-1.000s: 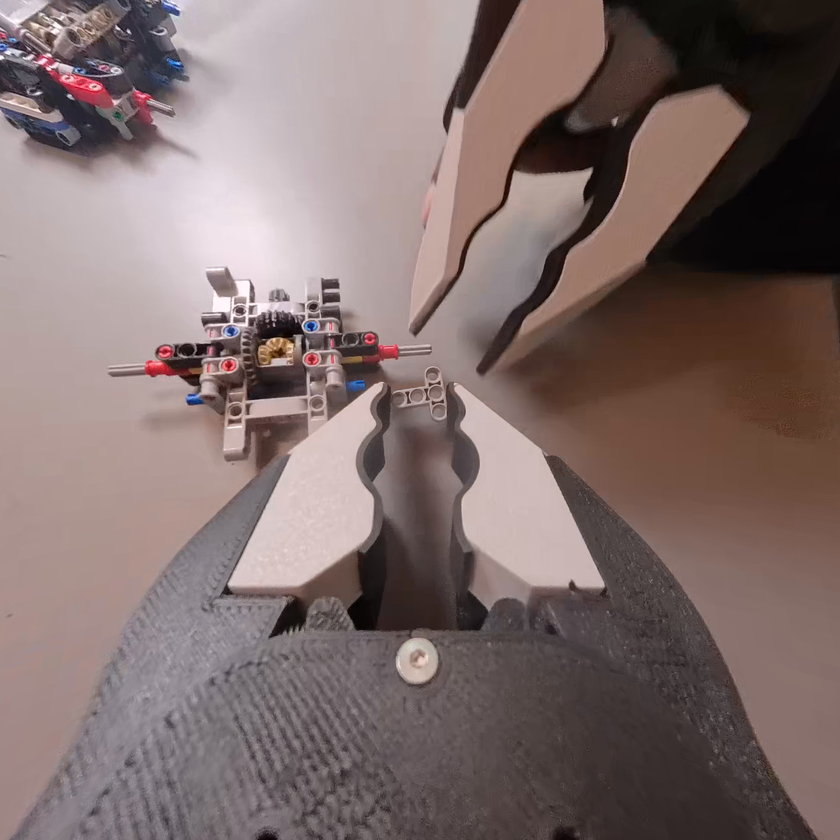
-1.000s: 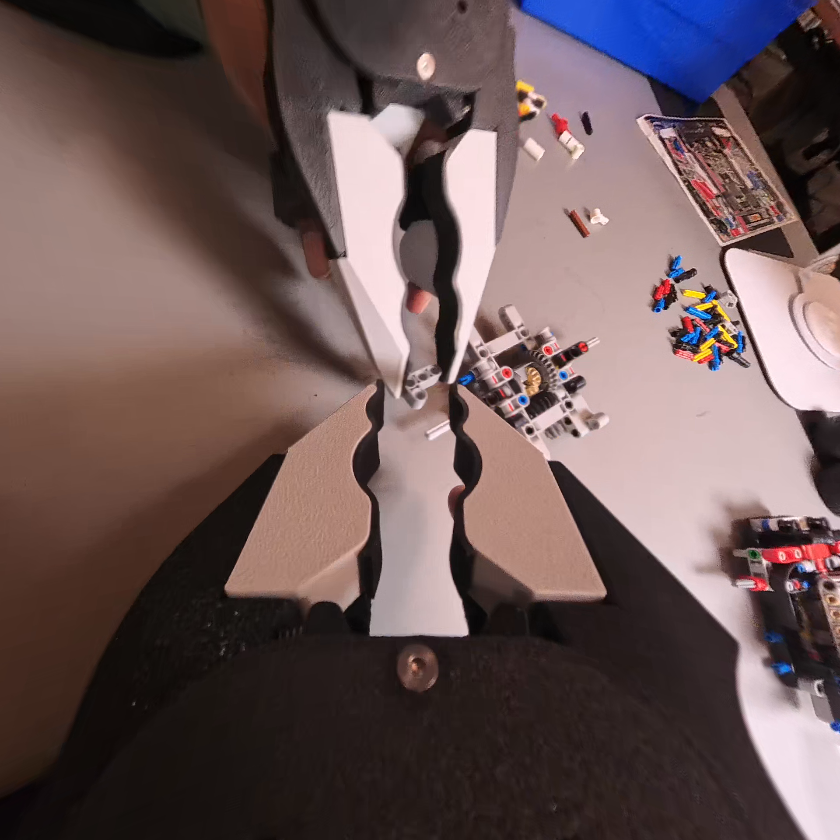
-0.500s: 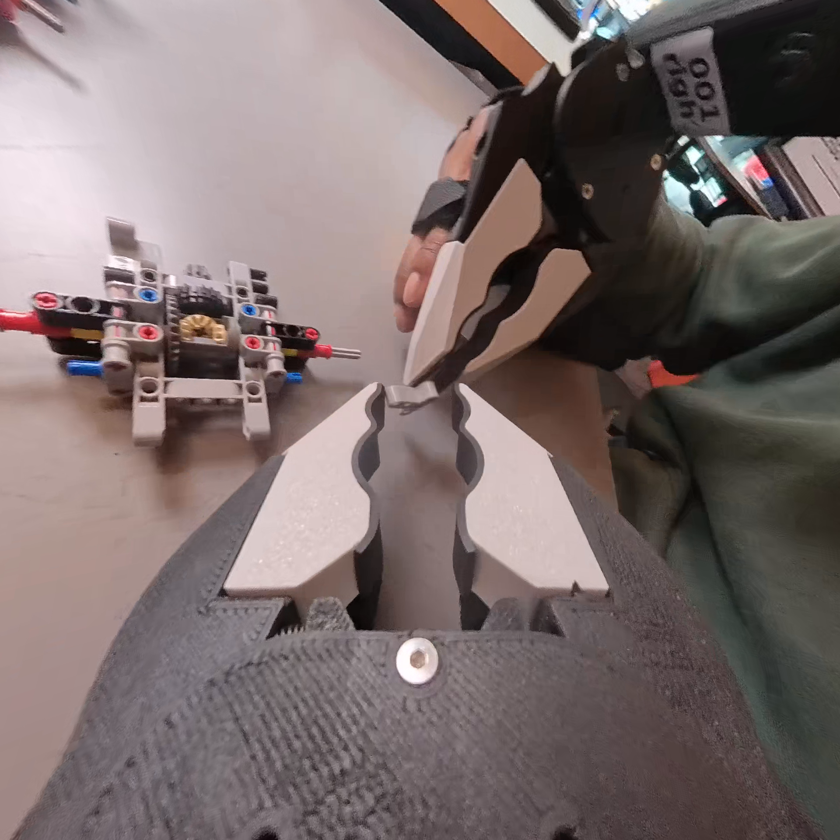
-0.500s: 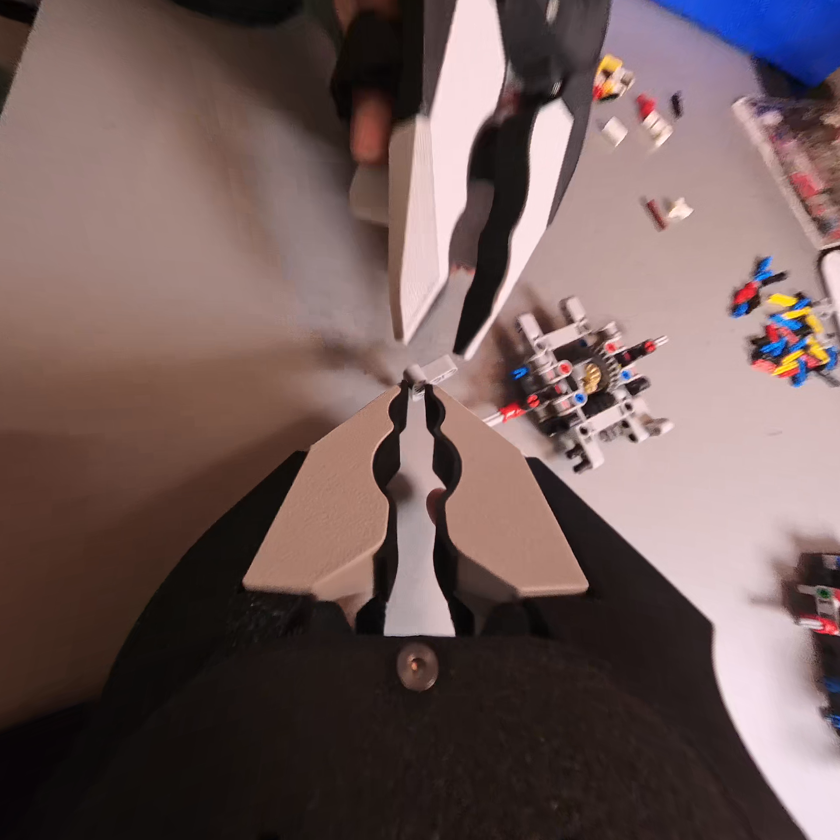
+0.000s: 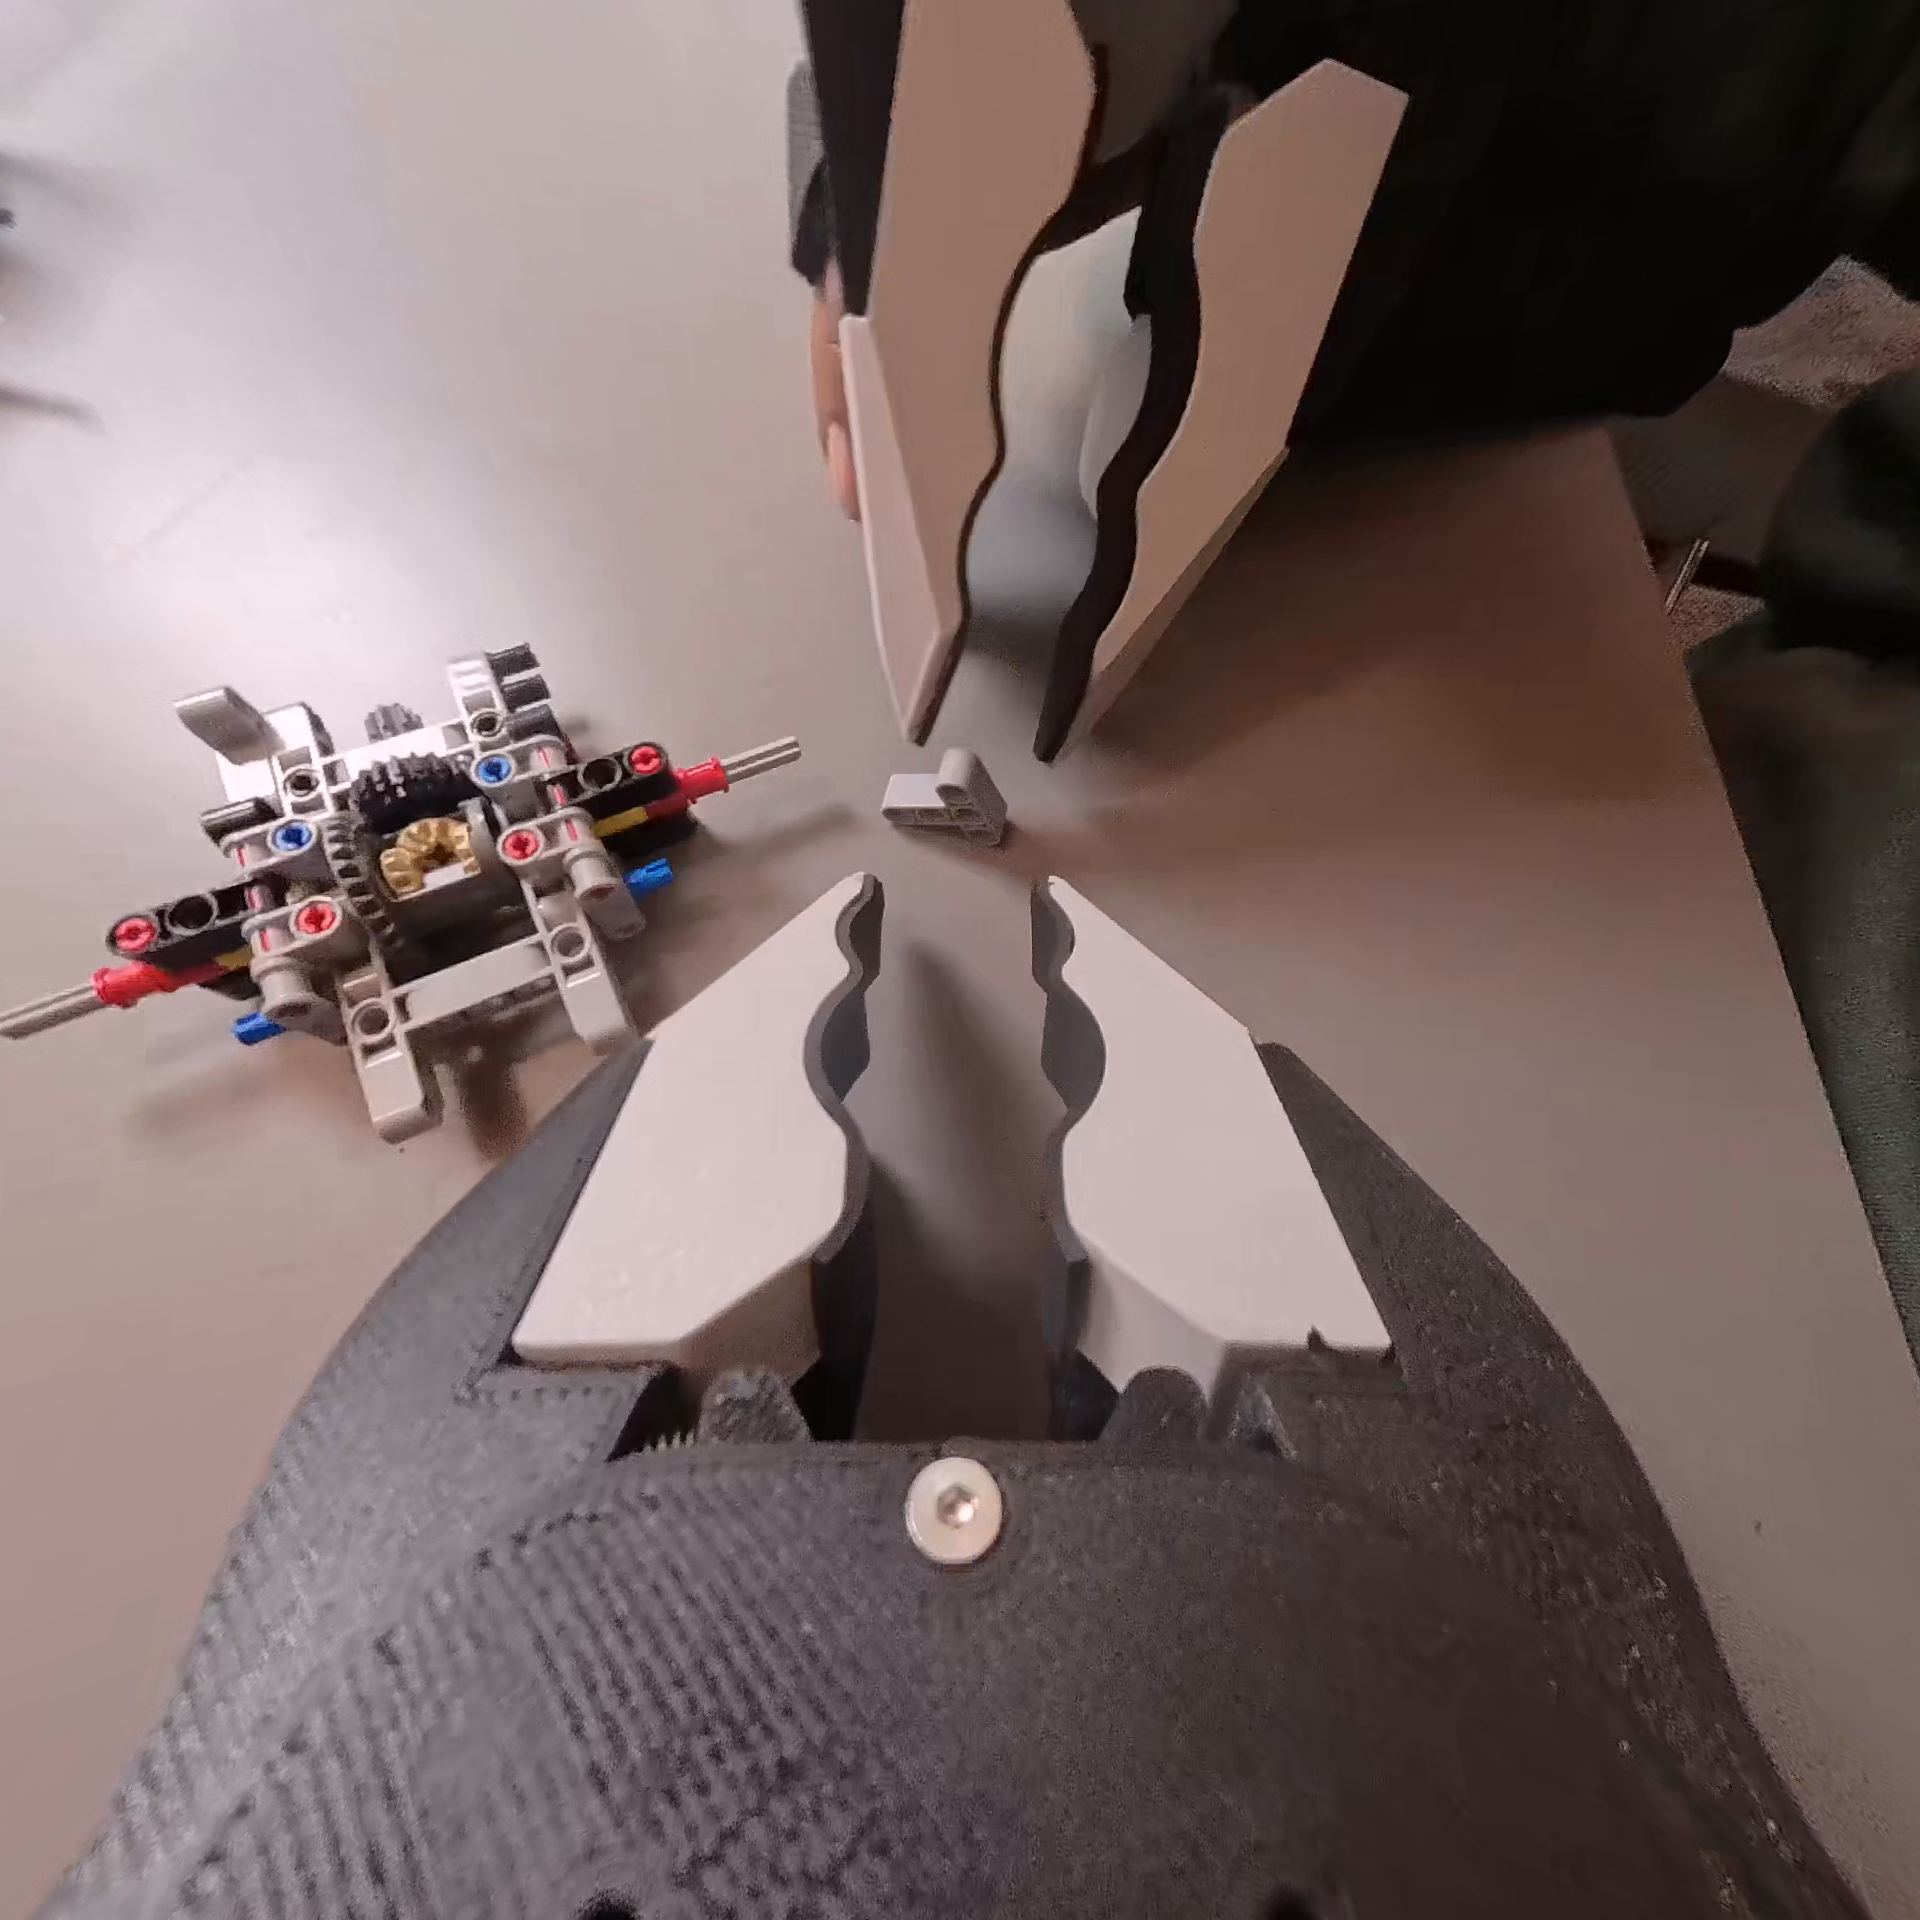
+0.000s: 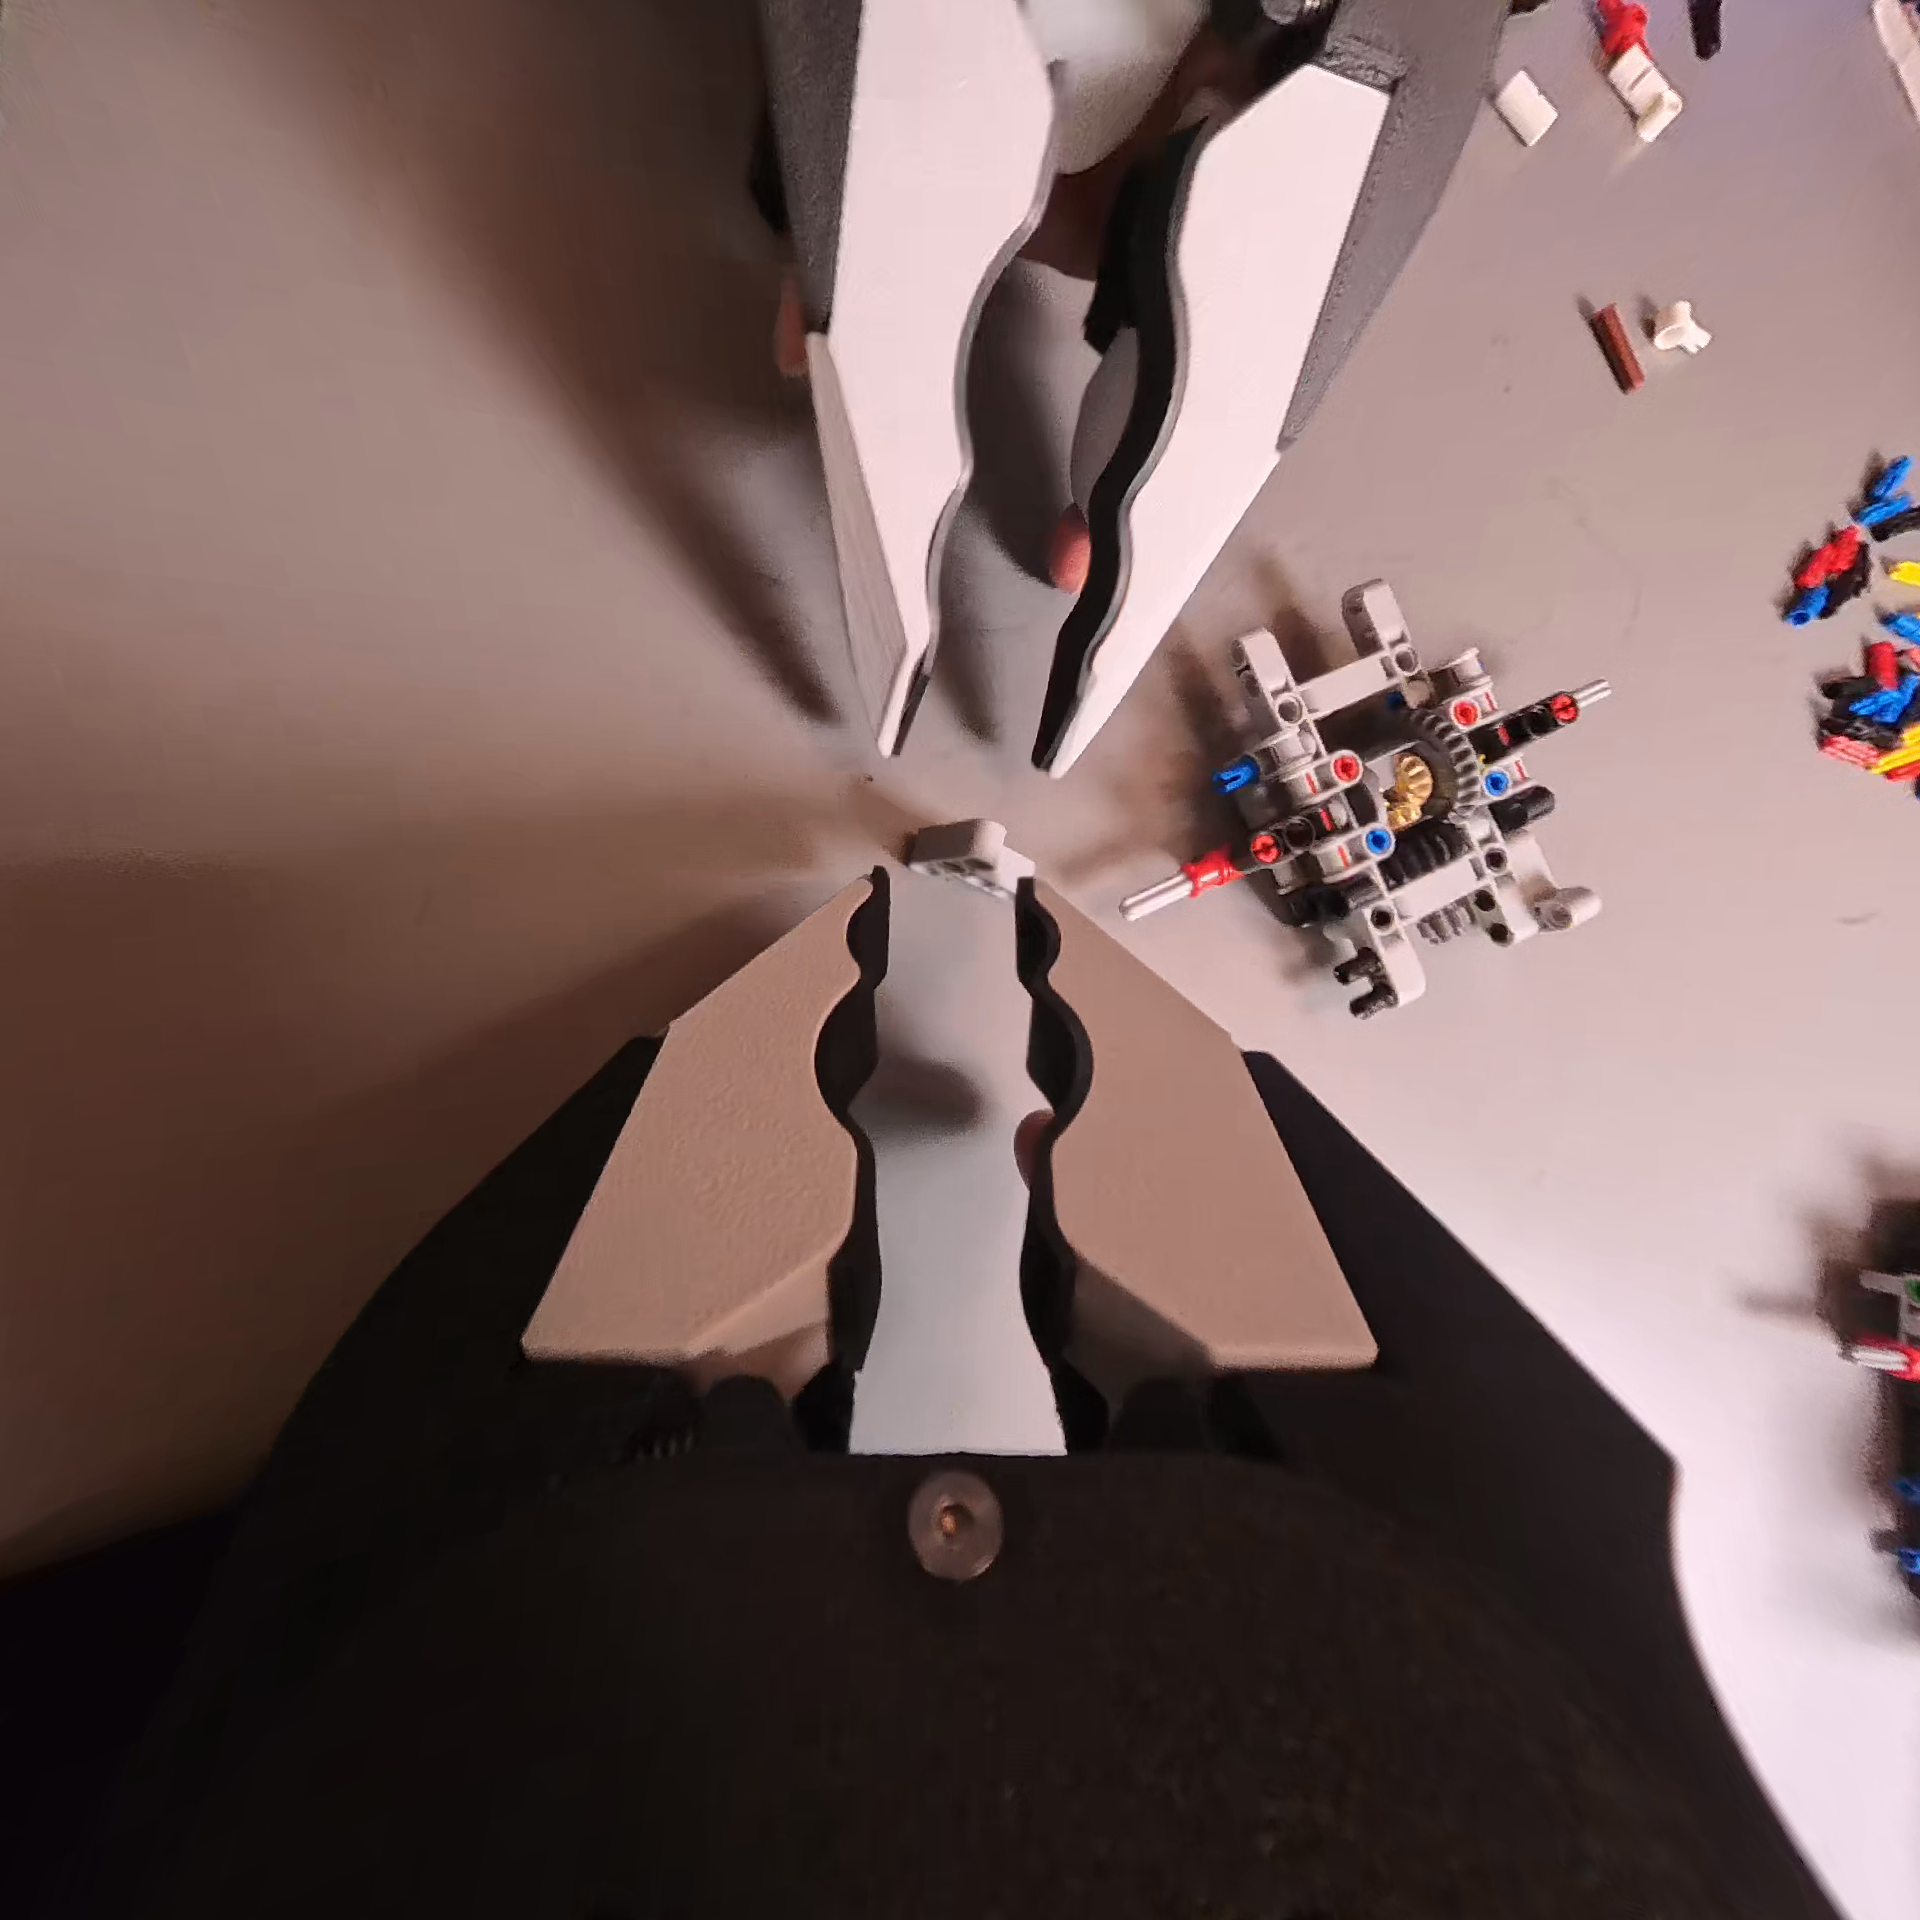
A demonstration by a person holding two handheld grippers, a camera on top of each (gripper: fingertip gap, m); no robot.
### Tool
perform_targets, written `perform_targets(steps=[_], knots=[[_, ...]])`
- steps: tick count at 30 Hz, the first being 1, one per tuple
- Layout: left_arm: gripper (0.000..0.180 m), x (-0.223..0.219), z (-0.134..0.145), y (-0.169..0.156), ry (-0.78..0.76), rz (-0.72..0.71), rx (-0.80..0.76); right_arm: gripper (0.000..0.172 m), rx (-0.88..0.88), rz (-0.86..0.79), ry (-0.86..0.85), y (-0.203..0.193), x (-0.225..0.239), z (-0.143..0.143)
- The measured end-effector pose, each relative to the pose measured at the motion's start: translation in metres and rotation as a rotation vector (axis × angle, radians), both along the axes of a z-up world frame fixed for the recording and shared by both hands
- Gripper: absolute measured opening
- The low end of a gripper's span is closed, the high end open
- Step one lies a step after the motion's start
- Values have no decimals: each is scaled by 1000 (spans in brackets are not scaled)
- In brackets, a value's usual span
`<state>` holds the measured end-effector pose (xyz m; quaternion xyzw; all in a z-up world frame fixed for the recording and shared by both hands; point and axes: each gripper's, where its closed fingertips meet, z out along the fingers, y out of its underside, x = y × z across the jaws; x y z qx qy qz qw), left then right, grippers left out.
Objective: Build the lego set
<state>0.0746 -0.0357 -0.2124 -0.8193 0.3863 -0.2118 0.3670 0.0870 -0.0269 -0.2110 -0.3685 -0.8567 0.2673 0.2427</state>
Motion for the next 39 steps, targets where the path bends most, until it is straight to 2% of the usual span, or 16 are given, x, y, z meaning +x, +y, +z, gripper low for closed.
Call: perform_targets(steps=[1,3,6,8,11,13,15,16,17,20,24,26,28,31,33,39], knots=[[28,1,0,-1,13,-10,9,24,-16,-2,-2,-3,-2,0],[27,2,-2,-5,25,-31,6,23,0,12,15,-8,-8,-1],[26,0,-2,-9,20,-46,-12,10,61,36,36,-13,-16,-4],[26,-3,-1,-12,13,-48,-23,8,88,81,21,-17,-15,-6],[28,-3,4,-17,-56,-69,-44,8,119,217,17,-31,-6,-3],[29,-1,5,-17,-88,-70,-55,8,214,313,-47,-33,4,-8],[30,1,4,-18,-78,-86,-45,9,286,379,-79,-32,9,-10],[30,3,4,-20,-72,-99,-40,15,309,399,-98,-30,12,-9],[31,5,3,-22,-62,-110,-36,29,314,397,-115,-28,14,-6],[31,4,2,-25,-29,-112,-25,37,133,250,-153,-24,21,10],[30,-3,7,-20,-22,-80,-4,45,-164,-258,-233,-7,27,11],[30,-5,9,-17,-25,-65,5,47,-327,-390,-237,-19,28,11],[30,-7,10,-15,-33,-52,5,49,-295,-448,-232,-22,27,5],[30,-8,8,-14,-31,-44,-9,41,-252,-400,-269,-29,19,-3],[30,-10,5,-16,-19,-50,-13,33,-181,-311,-298,-28,12,-5],[30,-20,2,-15,-21,-26,-24,22,125,227,-399,-37,11,-7]])
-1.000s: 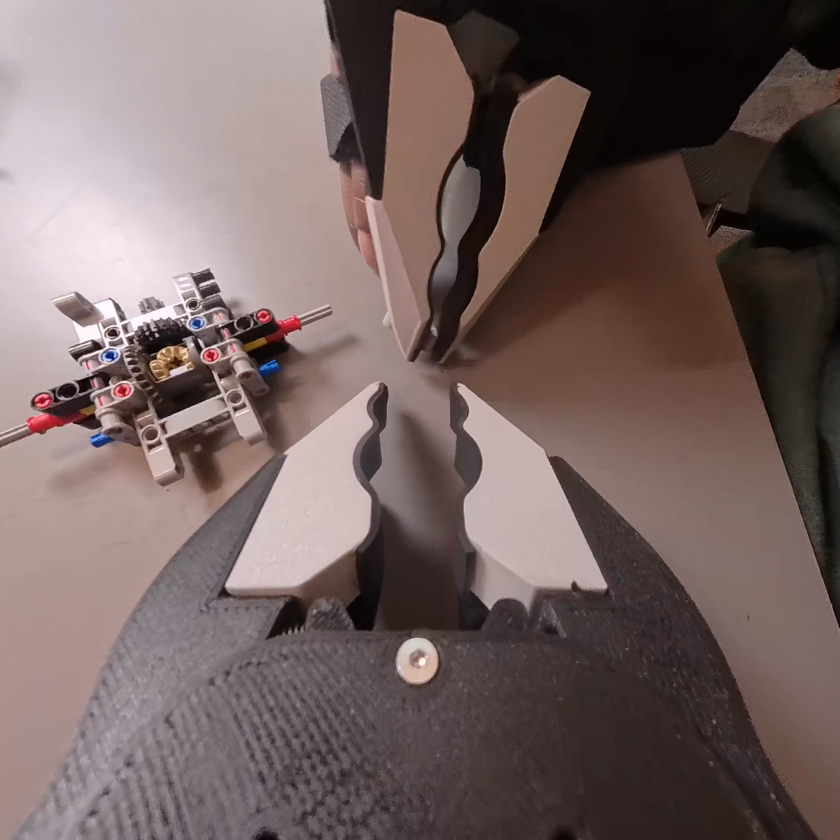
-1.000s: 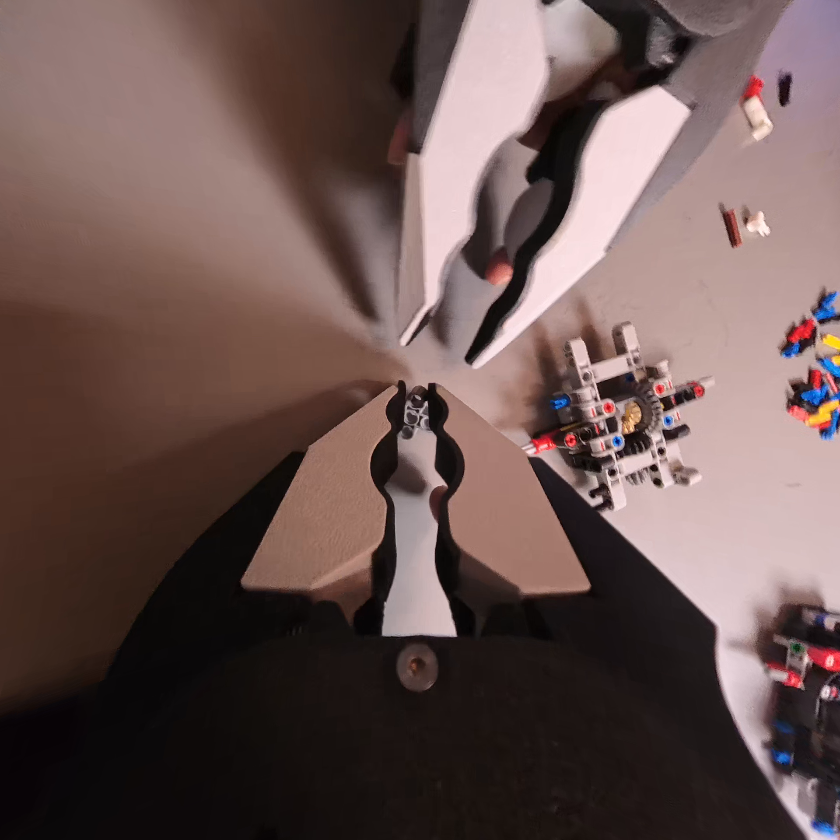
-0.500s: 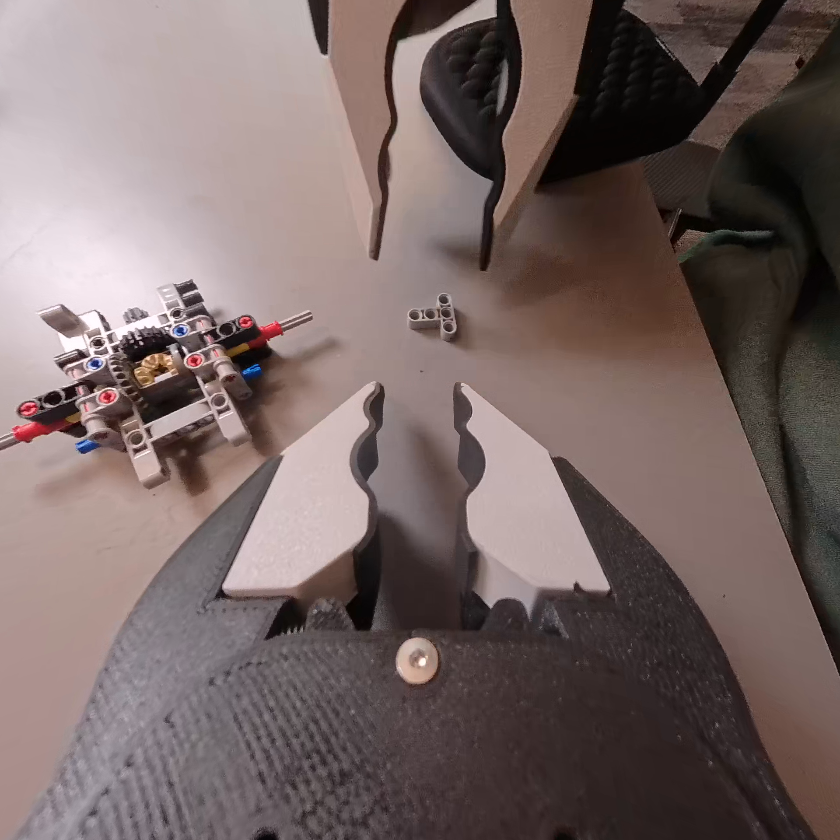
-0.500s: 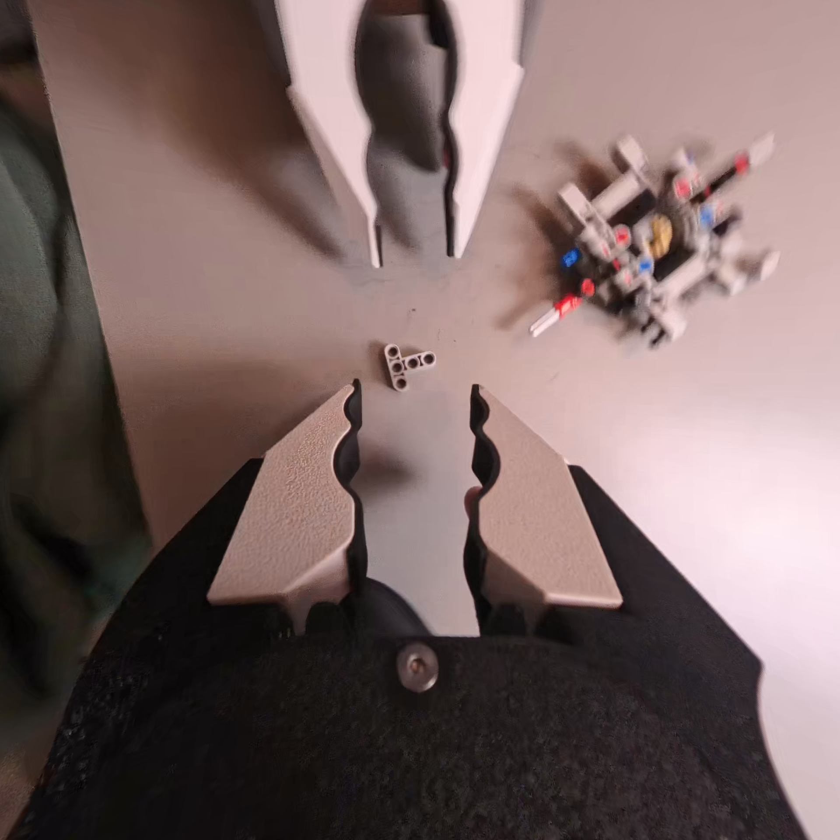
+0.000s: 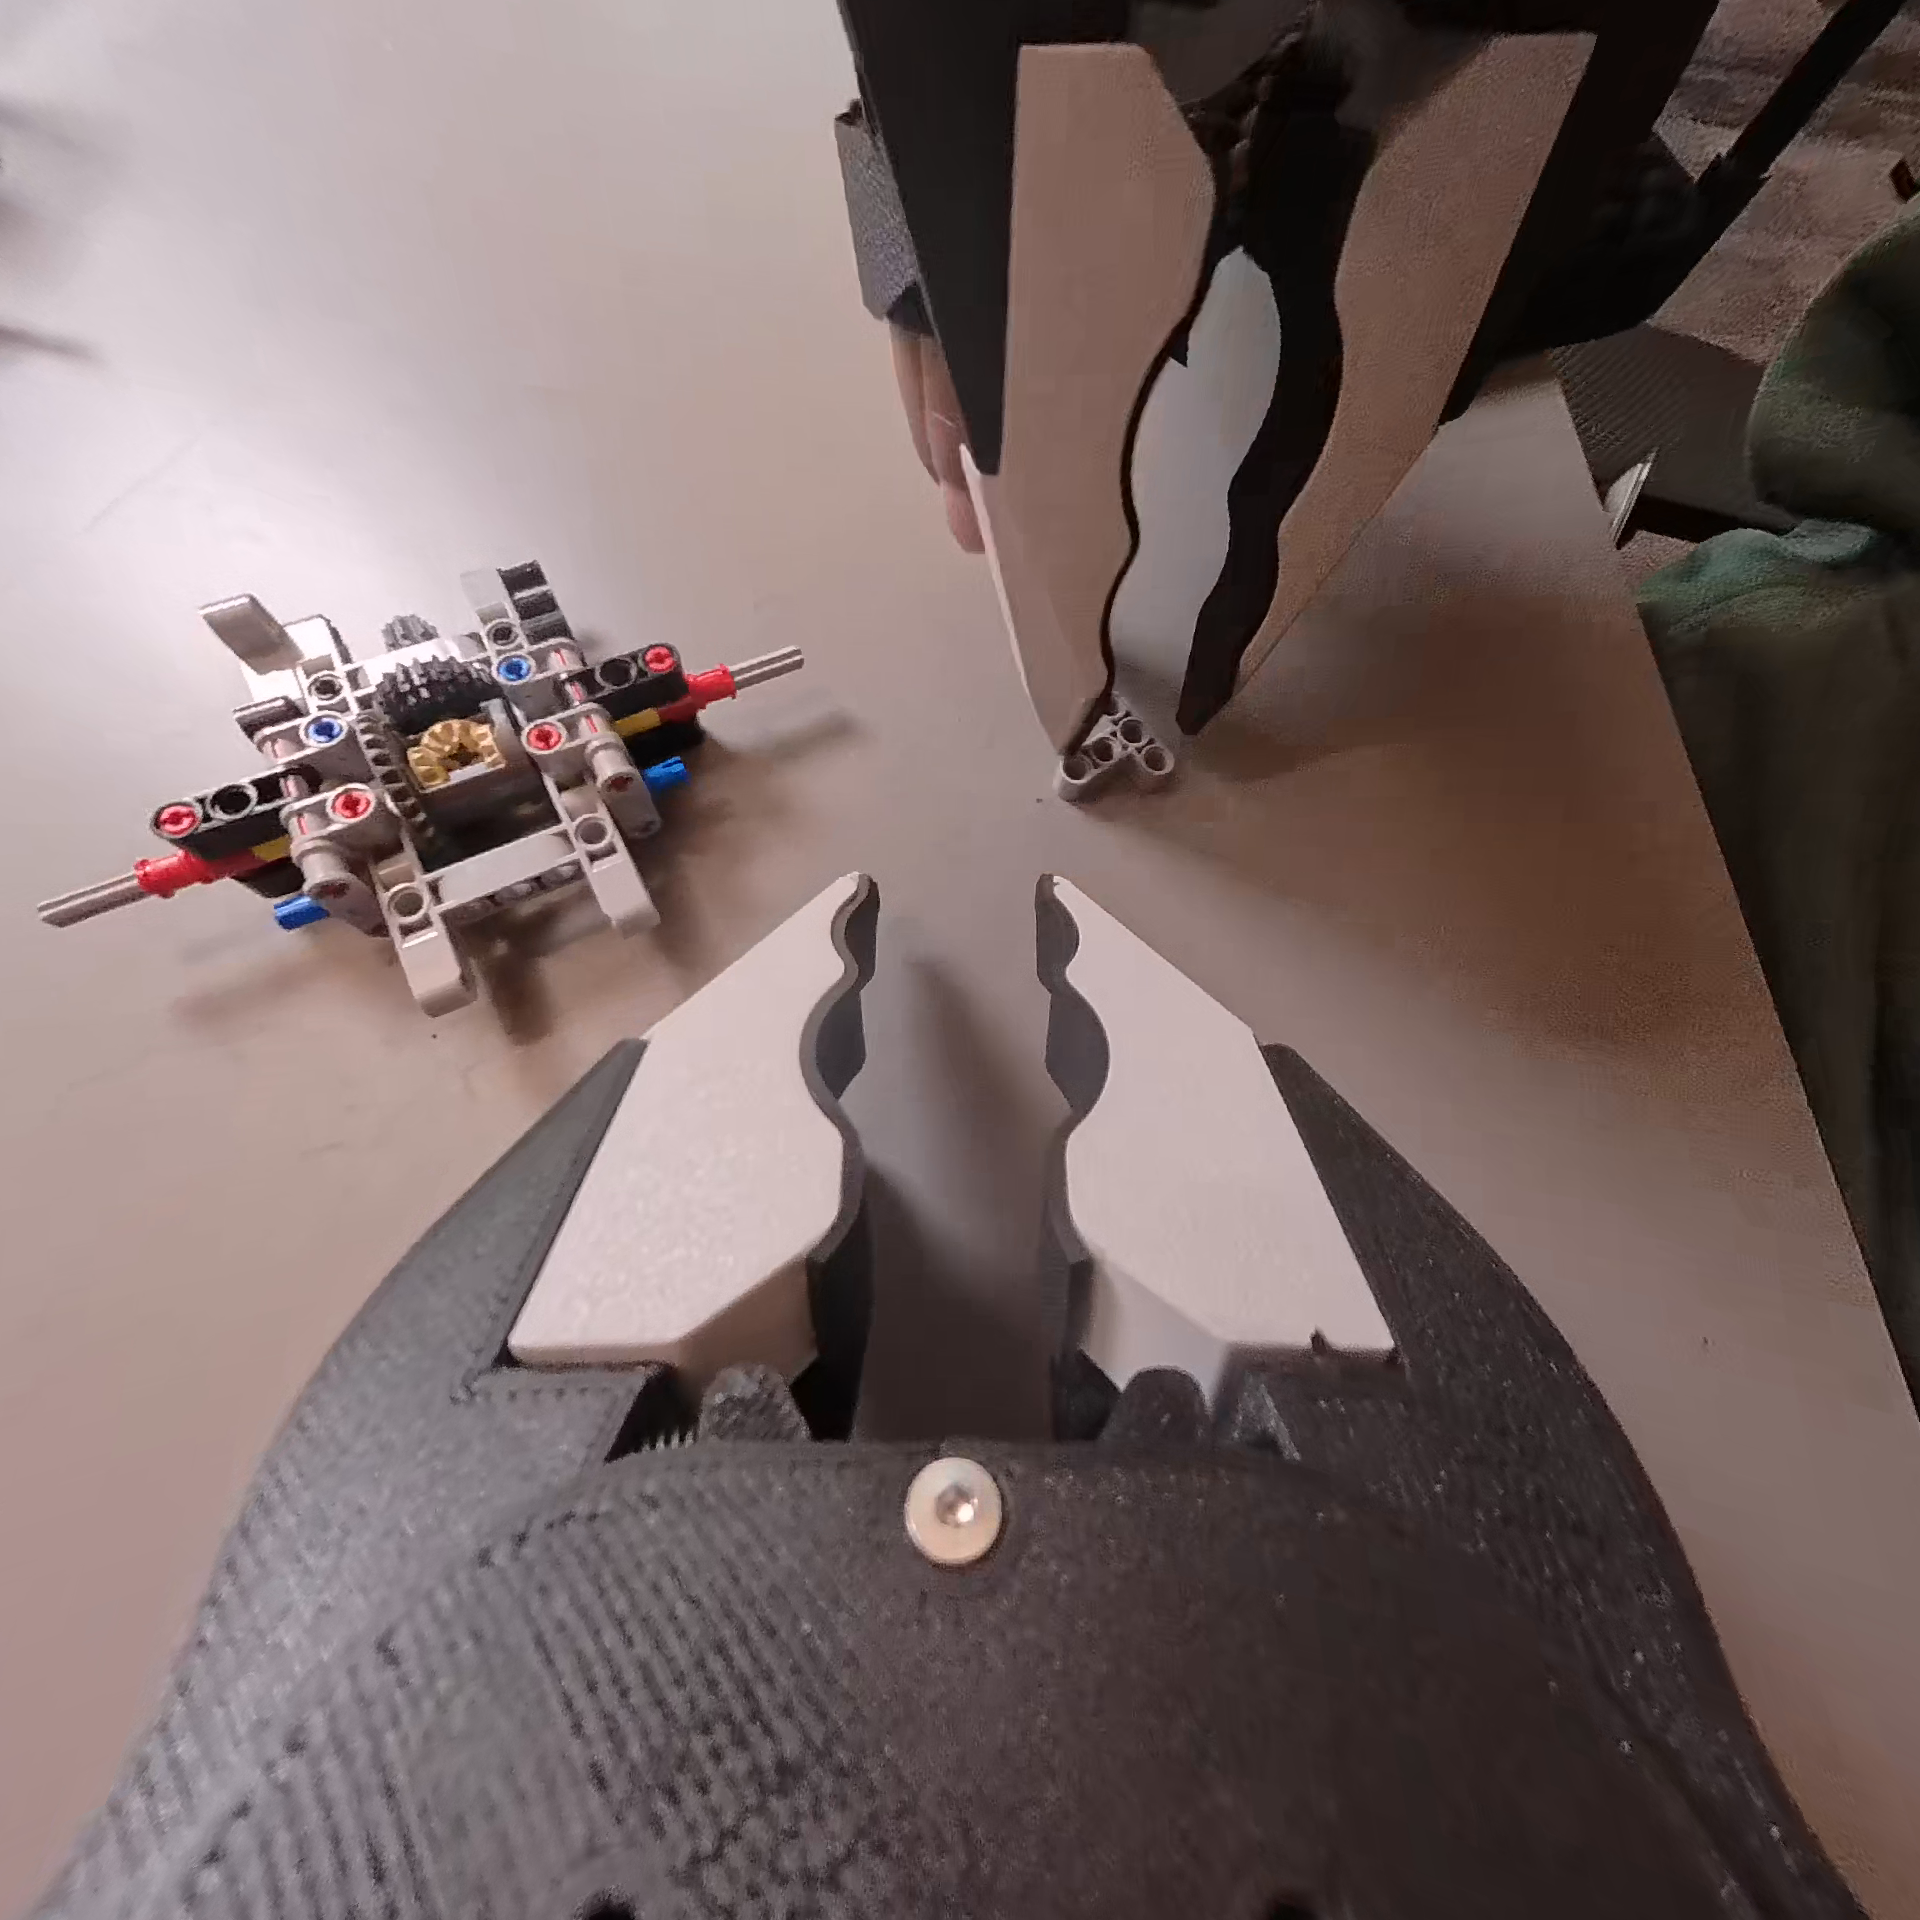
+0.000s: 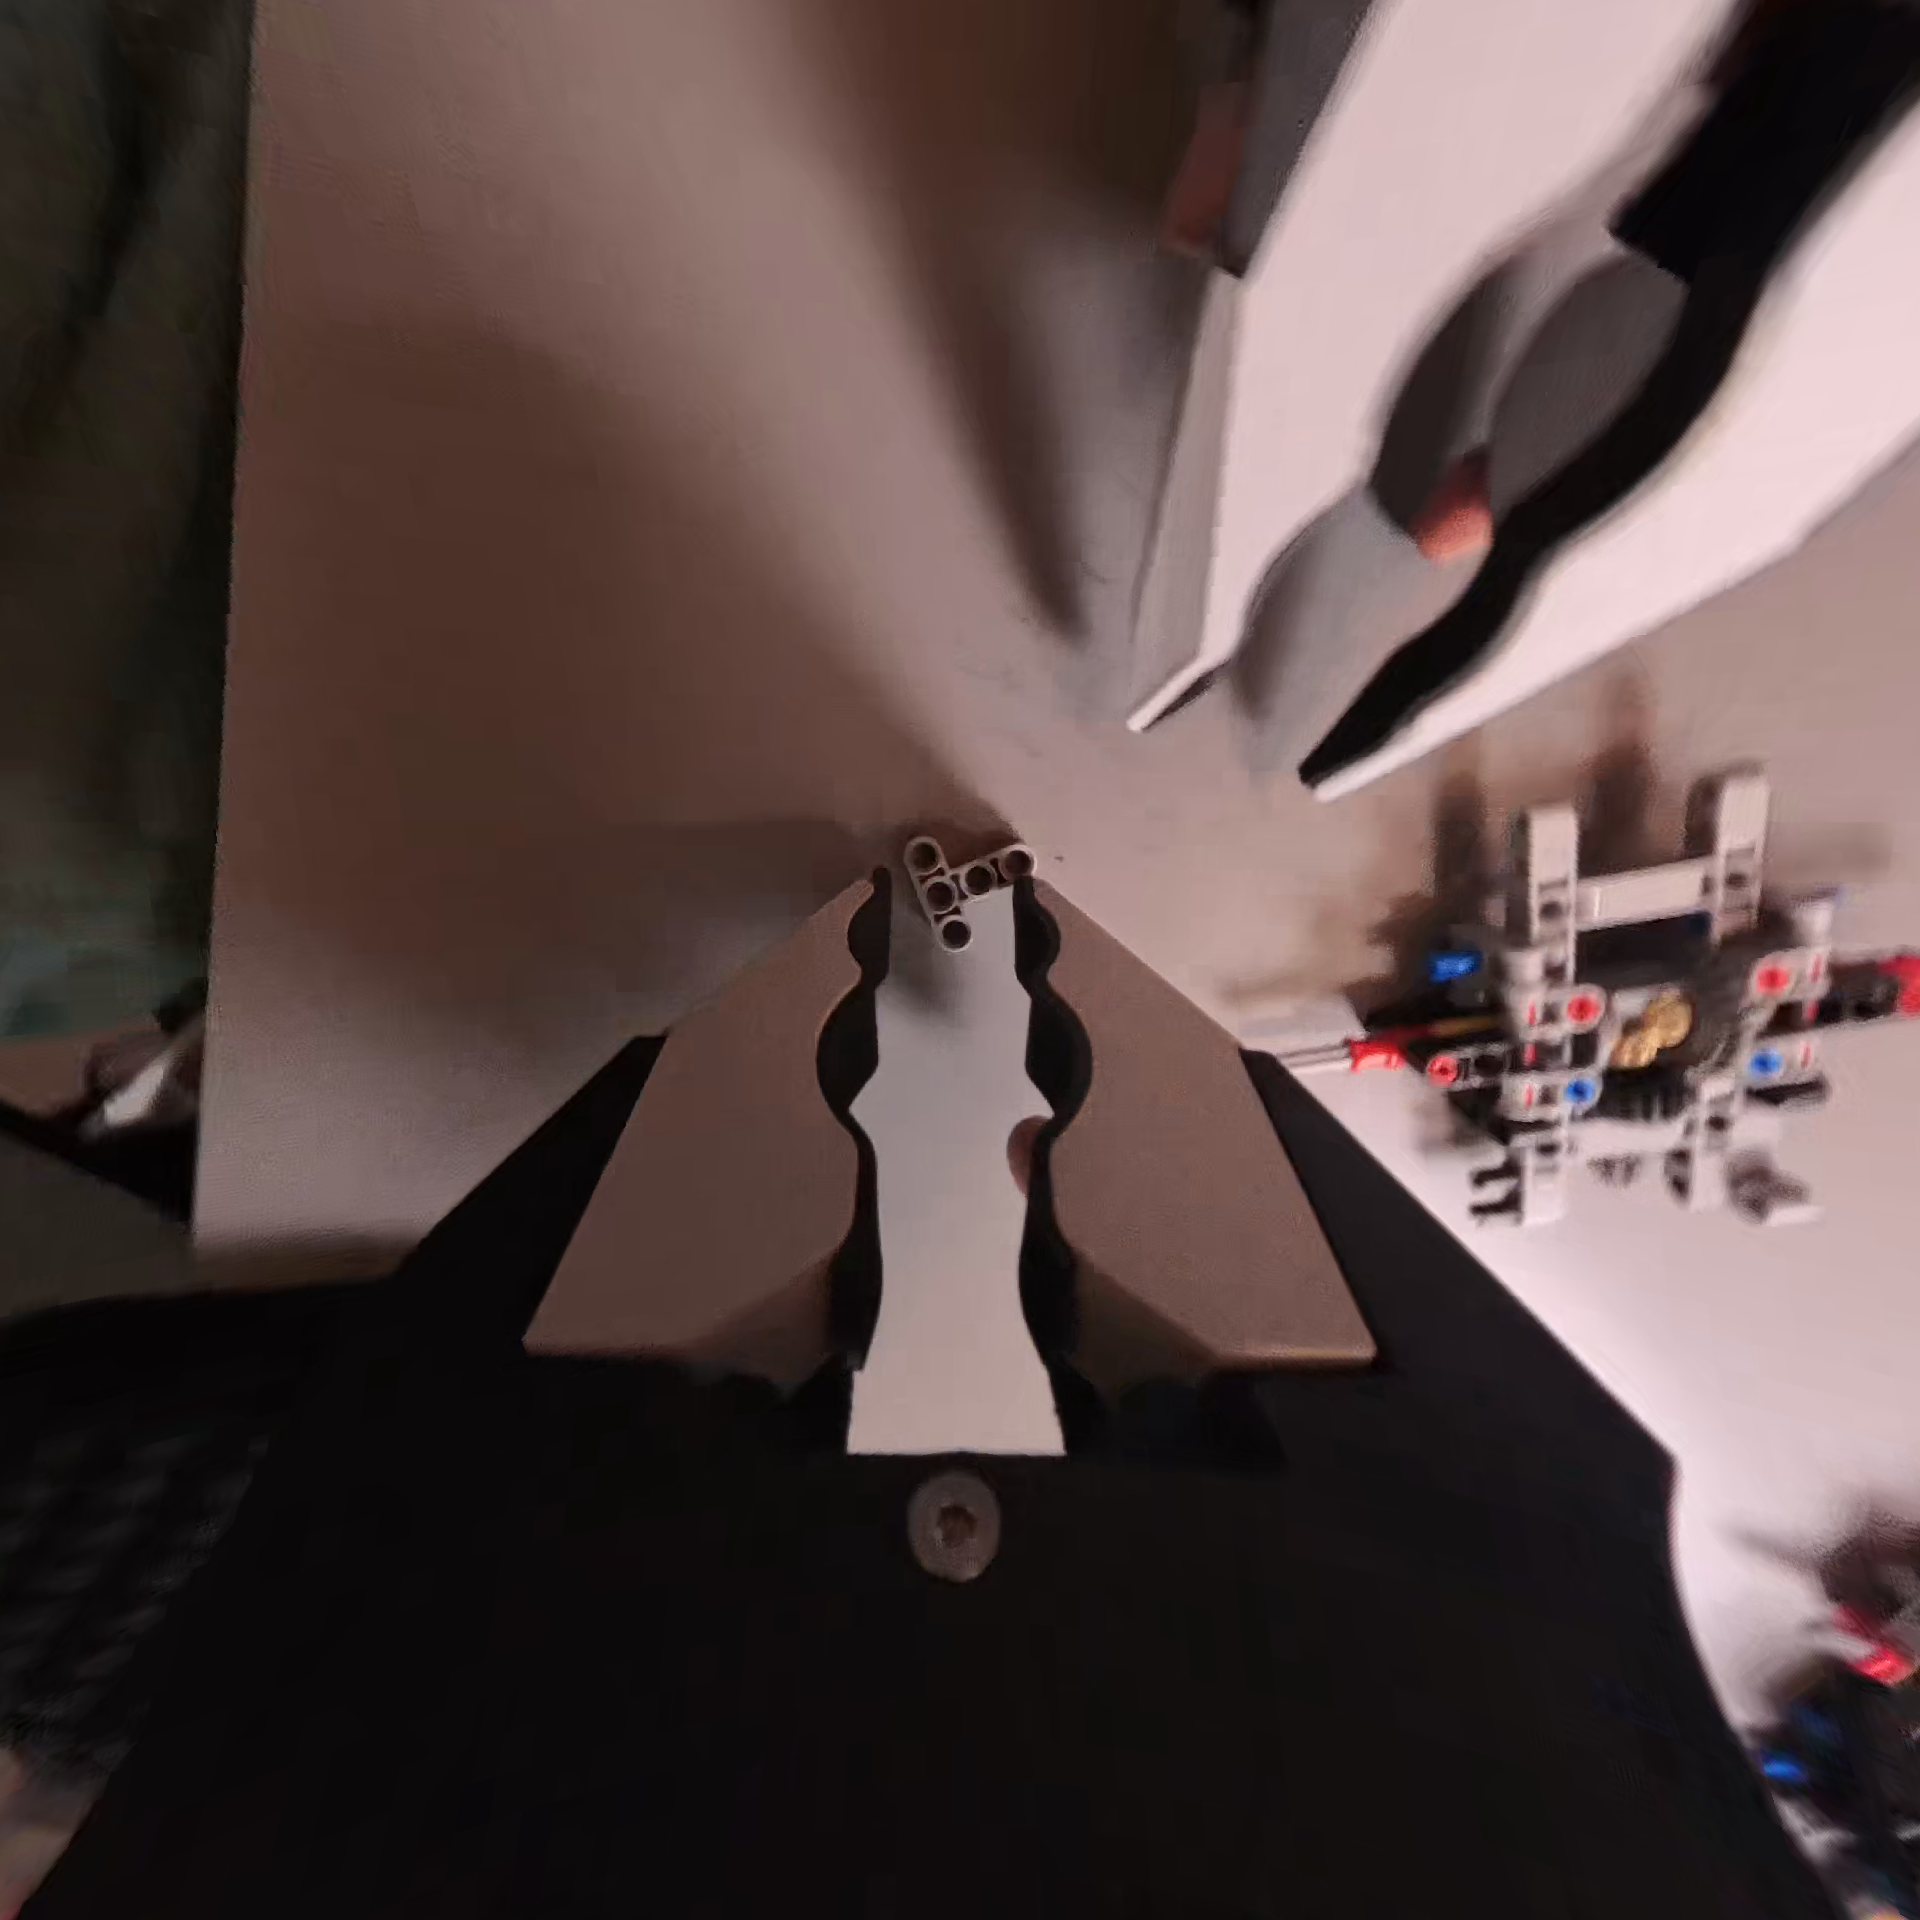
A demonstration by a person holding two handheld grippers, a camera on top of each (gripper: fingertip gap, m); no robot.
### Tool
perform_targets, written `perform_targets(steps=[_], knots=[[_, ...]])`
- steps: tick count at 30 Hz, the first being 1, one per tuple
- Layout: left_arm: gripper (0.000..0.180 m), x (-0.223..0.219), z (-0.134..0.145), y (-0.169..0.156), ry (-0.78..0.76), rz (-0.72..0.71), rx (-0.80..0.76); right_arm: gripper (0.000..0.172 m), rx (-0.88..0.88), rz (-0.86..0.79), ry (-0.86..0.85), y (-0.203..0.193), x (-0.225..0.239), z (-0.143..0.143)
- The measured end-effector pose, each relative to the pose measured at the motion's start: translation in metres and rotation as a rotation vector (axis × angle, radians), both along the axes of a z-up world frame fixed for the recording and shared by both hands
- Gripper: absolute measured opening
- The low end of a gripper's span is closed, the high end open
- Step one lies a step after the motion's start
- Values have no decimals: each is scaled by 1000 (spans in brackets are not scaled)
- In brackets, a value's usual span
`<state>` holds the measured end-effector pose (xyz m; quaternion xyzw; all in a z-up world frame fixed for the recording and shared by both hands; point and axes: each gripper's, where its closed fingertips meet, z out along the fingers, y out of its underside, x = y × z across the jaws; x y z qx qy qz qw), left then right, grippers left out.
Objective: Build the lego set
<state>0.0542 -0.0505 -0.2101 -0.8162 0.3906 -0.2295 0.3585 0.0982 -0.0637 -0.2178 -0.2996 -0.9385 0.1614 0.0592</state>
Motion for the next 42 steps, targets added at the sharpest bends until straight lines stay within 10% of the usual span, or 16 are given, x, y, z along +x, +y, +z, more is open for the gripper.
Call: perform_targets(steps=[5,9,19,23,42], knots=[[29,-2,-1,1,-1,4,-2,7,10,245,-17,-4,10,0],[29,-1,0,0,5,-3,3,31,101,256,-23,14,21,0],[29,-7,5,4,0,29,14,39,-94,-711,48,25,19,-4],[29,-9,7,7,0,49,30,37,-146,-832,136,25,11,-4],[33,-36,7,54,304,225,354,22,-49,-511,269,79,18,1]])
